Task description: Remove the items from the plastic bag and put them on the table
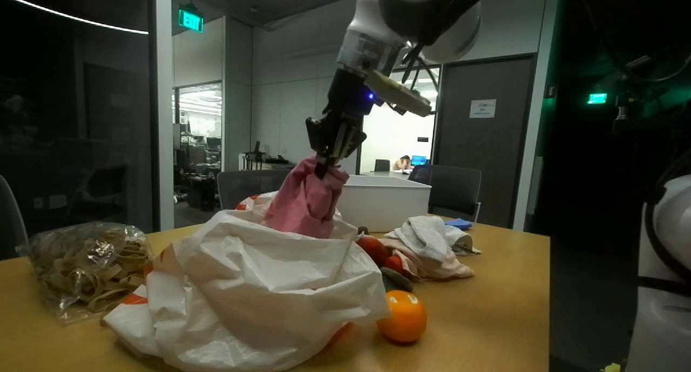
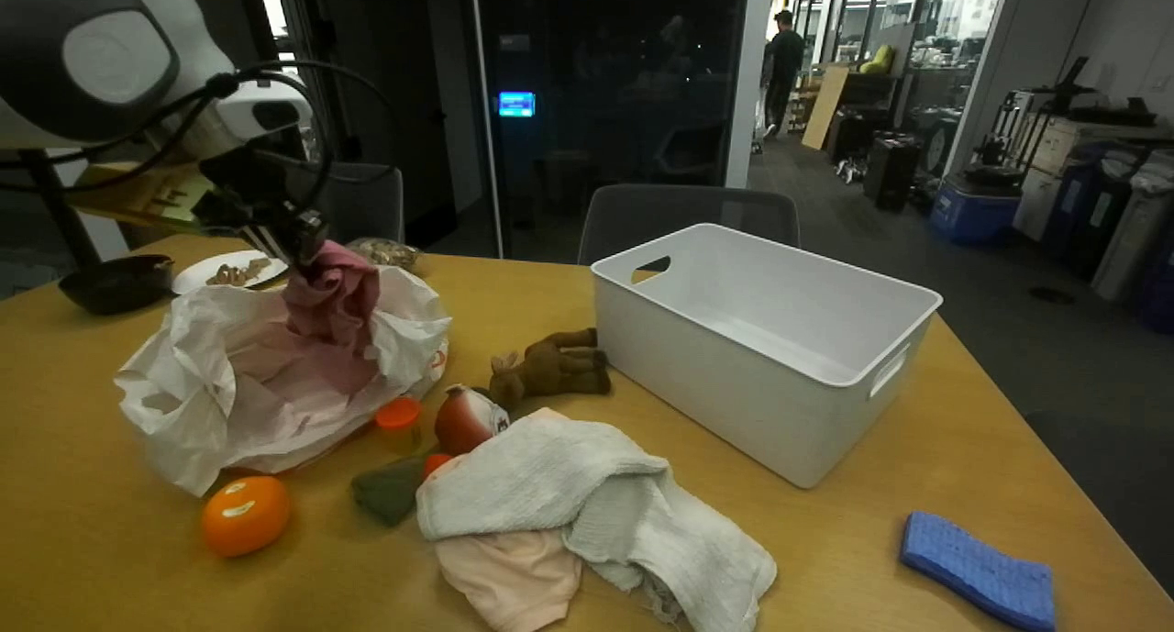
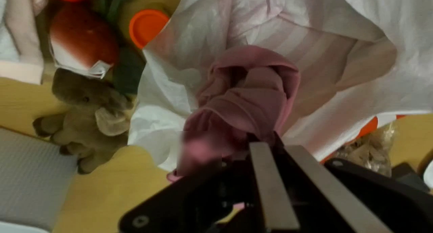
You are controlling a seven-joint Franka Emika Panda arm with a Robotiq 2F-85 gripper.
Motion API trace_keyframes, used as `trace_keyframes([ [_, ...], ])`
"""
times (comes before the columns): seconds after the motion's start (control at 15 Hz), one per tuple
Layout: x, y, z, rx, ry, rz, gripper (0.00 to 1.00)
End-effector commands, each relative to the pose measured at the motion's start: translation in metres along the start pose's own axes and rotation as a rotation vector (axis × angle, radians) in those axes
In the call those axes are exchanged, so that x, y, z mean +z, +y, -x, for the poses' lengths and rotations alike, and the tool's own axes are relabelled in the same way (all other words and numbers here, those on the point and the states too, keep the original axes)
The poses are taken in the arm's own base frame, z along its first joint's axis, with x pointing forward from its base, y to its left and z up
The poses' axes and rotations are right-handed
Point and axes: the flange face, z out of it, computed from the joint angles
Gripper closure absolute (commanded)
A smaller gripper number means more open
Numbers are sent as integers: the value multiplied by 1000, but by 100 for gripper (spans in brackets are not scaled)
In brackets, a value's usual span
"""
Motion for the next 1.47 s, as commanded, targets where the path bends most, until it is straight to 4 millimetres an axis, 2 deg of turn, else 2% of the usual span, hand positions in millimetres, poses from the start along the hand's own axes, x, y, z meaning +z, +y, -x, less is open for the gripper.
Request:
trace_keyframes([
  [0.0,-55,31,10,100,162,1,92],
  [0.2,-101,69,25,203,251,5,92],
  [0.4,-136,113,42,322,339,20,92],
  [0.53,-151,143,56,411,390,29,93],
  [0.73,-159,181,74,551,447,47,92],
  [0.93,-156,206,87,699,482,53,92],
  [1.07,-142,219,88,755,476,68,92],
  [1.4,-68,233,77,804,353,66,92],
])
